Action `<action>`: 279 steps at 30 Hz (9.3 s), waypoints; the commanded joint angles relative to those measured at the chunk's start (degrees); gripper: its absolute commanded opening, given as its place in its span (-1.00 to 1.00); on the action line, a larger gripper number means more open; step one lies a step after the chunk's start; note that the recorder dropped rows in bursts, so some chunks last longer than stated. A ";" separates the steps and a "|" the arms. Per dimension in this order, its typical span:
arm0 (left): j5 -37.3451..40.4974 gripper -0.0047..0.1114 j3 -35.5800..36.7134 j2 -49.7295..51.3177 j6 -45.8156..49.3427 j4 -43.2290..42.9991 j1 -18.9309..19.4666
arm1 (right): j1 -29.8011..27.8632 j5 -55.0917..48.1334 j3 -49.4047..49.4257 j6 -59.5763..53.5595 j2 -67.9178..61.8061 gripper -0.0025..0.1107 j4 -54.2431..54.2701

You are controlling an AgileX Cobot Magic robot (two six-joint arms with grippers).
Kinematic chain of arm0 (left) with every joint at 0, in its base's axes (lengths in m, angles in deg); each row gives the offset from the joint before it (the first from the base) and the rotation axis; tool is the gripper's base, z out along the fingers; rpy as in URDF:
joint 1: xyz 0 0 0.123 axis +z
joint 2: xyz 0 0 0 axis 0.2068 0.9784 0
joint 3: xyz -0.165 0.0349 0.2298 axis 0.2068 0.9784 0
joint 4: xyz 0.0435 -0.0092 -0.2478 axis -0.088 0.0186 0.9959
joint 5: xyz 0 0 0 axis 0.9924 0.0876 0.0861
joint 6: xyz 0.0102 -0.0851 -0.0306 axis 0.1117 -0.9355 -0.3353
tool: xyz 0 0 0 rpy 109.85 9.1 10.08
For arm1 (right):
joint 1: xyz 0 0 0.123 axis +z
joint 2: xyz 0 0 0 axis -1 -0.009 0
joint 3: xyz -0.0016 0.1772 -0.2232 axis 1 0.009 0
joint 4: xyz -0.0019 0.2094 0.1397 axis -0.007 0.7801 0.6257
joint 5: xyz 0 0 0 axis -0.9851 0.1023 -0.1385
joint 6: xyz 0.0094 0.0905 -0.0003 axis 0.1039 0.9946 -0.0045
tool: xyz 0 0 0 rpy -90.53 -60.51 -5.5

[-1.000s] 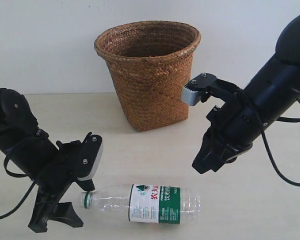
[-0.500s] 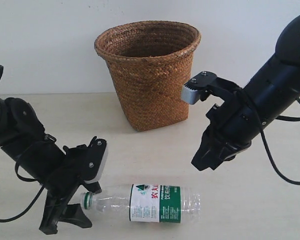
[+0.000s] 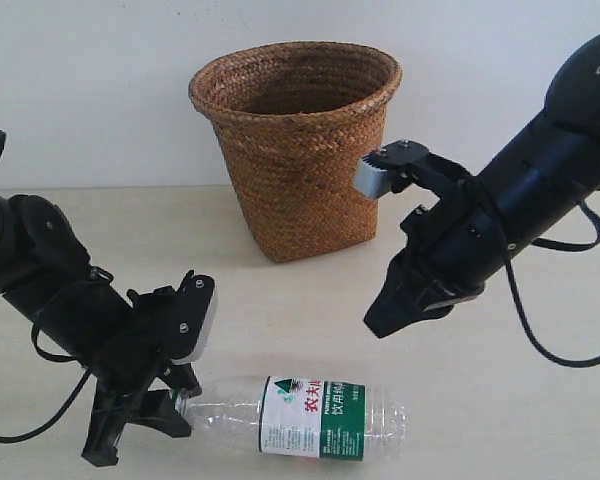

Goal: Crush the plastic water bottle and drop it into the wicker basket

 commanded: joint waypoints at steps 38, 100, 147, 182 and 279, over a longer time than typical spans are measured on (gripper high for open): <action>-4.21 -0.84 -0.48 0.02 -7.96 -2.26 -0.18 | 10.96 4.17 -10.26 8.87 -17.16 -0.96 3.70; -4.02 -0.84 -0.48 0.02 -8.10 -1.74 -0.18 | 6.86 -15.55 -29.95 29.61 -23.51 -0.96 -20.05; -4.06 -0.84 -0.48 1.69 -8.21 -1.74 -0.18 | 6.86 -9.92 -24.10 26.92 -34.67 -0.96 -18.49; -3.88 -0.84 -0.48 2.74 -8.33 -2.22 -0.18 | 6.84 -6.80 -24.23 23.66 -37.59 -0.96 -8.93; 33.12 -0.84 -43.28 -7.48 -87.69 -38.42 3.33 | -13.94 -0.61 1.73 38.26 11.89 -0.96 -32.83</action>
